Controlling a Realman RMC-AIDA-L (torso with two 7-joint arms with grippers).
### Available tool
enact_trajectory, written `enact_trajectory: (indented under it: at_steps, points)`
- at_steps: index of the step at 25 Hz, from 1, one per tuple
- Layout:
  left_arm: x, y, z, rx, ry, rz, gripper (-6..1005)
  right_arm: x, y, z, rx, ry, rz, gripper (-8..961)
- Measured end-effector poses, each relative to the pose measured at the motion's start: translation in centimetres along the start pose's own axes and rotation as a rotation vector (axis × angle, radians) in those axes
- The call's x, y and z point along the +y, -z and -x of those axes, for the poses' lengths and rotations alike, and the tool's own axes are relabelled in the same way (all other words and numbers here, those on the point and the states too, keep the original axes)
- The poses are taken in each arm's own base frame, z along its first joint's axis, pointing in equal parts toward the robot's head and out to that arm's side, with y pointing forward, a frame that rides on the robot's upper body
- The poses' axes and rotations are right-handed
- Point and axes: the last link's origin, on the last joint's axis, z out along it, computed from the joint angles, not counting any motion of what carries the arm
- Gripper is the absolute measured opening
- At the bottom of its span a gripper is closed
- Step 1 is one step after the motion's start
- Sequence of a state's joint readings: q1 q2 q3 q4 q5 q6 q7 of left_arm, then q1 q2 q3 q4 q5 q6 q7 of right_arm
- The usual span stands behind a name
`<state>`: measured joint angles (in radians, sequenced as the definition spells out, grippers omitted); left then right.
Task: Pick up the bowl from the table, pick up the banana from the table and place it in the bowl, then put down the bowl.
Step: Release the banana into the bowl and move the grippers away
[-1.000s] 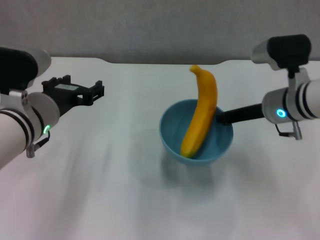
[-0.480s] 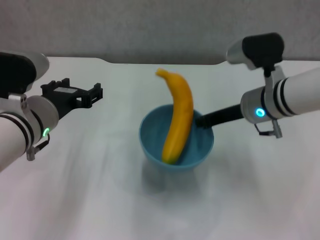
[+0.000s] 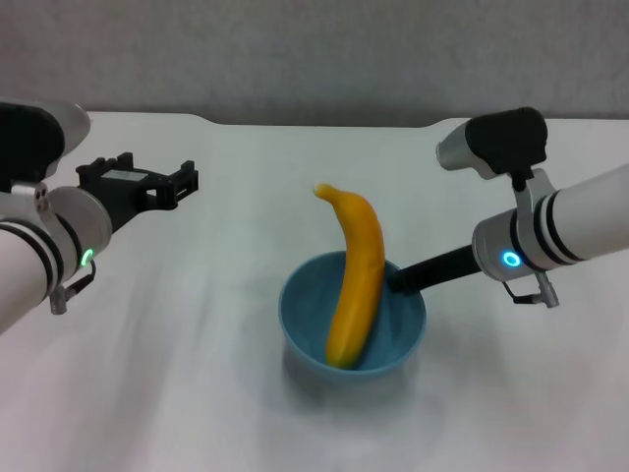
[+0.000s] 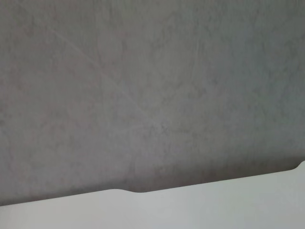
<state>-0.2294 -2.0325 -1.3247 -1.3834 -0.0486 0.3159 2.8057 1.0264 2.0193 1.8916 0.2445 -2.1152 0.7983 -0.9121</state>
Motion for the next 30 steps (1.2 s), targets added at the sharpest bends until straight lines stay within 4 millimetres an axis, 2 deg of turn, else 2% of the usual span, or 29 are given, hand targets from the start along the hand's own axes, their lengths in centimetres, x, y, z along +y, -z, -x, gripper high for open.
enact_trajectory:
  at_steps: [23, 29, 30]
  points:
    - [-0.3, -0.1, 0.7, -0.020, 0.027, -0.008, 799, -0.7, 0.0, -0.7, -0.008, -0.029, -0.018, 143]
    - [-0.4, 0.0, 1.3, -0.035, 0.030, -0.012, 798, -1.0, 0.6, -0.7, -0.057, -0.045, -0.001, 266]
    - [-0.5, 0.0, 1.4, -0.036, 0.031, -0.014, 798, -1.1, 0.8, -0.7, -0.066, -0.044, 0.003, 309]
